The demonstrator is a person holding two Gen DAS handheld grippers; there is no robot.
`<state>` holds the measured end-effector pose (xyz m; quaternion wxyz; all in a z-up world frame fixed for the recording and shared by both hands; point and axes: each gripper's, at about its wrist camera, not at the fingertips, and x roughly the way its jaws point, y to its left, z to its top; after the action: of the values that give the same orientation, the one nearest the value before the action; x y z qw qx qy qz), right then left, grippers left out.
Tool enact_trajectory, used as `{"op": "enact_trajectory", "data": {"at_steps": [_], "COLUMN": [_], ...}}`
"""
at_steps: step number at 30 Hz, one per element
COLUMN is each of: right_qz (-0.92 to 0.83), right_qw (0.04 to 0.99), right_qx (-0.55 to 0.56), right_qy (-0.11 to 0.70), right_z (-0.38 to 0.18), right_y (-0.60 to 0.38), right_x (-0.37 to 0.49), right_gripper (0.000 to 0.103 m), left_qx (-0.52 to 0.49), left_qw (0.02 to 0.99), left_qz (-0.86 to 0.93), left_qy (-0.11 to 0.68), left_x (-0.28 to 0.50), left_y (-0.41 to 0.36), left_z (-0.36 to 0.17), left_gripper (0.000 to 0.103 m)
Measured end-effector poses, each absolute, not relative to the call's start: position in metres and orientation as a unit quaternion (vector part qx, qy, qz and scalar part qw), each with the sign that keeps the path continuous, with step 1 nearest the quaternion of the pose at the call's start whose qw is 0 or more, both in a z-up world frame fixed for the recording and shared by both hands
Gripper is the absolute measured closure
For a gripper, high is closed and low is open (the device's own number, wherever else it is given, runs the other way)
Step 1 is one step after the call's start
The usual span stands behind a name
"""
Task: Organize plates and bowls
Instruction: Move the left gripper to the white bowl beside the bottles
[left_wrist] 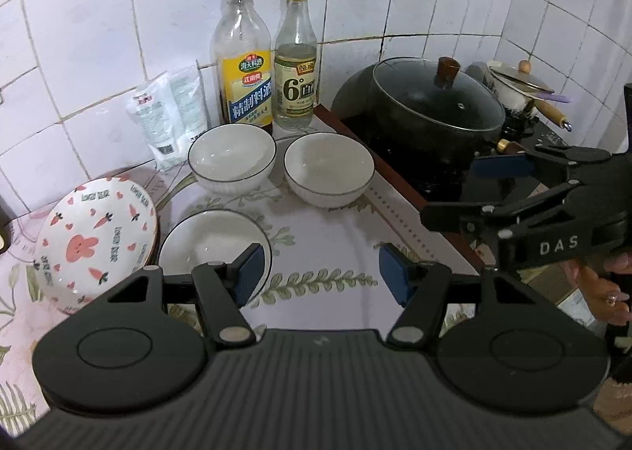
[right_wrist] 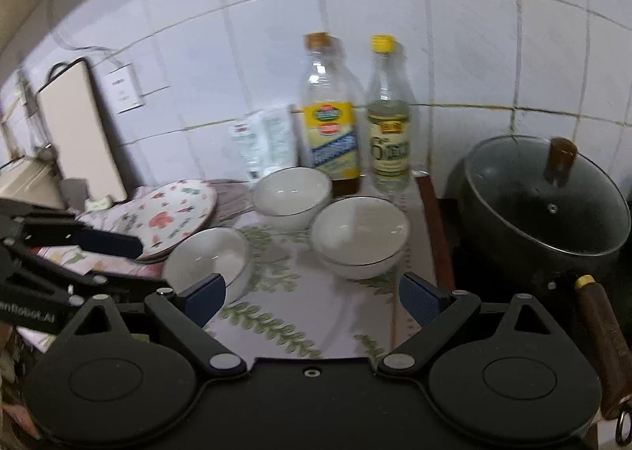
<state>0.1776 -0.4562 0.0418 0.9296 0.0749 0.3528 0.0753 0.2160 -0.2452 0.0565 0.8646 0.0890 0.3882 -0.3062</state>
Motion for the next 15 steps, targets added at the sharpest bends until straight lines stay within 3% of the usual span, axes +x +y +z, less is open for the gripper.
{"op": "enact_trajectory", "data": {"at_steps": [5, 9, 15], "right_qz": [0.045, 0.024, 0.010], "right_qw": [0.927, 0.917, 0.899], "right_qx": [0.111, 0.144, 0.176], "right_qy": [0.356, 0.371, 0.401], "right_z": [0.028, 0.007, -0.027], "right_y": [-0.480, -0.493, -0.498], "right_x": [0.203, 0.228, 0.266], "right_gripper": [0.015, 0.022, 0.036], "left_qx": [0.083, 0.063, 0.039], "left_qw": [0.865, 0.865, 0.854], "left_qz": [-0.286, -0.268, -0.257], "left_qy": [0.403, 0.419, 0.451], "left_x": [0.250, 0.282, 0.321], "left_y": [-0.264, -0.275, -0.298], "left_z": [0.043, 0.028, -0.001], "left_gripper": [0.043, 0.054, 0.060]}}
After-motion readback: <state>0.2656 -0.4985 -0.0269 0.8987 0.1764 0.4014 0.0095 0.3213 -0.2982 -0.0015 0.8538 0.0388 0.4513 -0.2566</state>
